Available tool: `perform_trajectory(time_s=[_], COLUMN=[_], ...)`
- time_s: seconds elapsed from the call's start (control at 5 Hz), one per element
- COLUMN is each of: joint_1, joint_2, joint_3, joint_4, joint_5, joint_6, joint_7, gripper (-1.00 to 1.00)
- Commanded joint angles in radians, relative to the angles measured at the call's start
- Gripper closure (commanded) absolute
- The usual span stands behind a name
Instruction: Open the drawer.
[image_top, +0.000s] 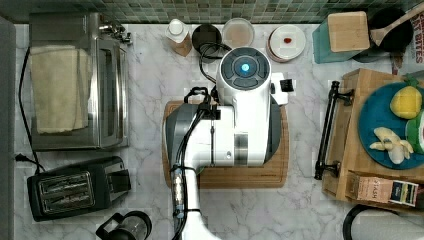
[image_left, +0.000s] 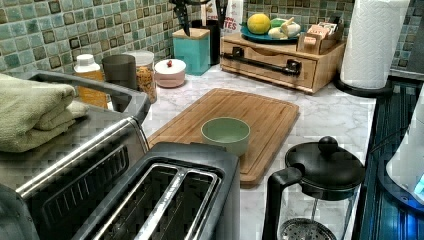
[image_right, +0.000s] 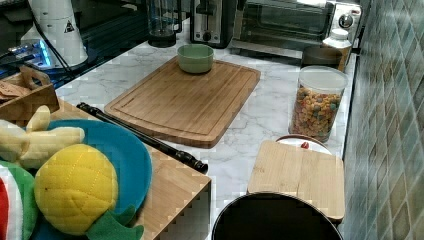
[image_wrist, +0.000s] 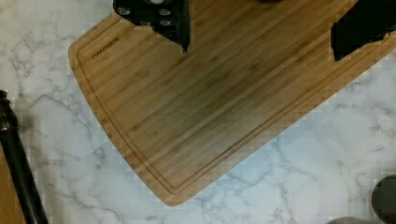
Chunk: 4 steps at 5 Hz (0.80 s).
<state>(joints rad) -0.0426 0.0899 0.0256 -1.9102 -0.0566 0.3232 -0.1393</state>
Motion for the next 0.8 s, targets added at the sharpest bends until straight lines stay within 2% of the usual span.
perform_trajectory(time_s=[0.2, 0.4, 0.8], joint_1=[-0.111, -0.123, -0.174], joint_2=[0.034, 0.052, 0.102], joint_3=[-0.059, -0.123, -0.169], joint_4=[-0.011, -0.018, -0.056], joint_5=[-0.056, -0.07, -0.106], joint_6=[0.059, 0.12, 0.355], joint_7=[-0.315, -0.446, -0.581], gripper=[-1.0, -1.0, -1.0])
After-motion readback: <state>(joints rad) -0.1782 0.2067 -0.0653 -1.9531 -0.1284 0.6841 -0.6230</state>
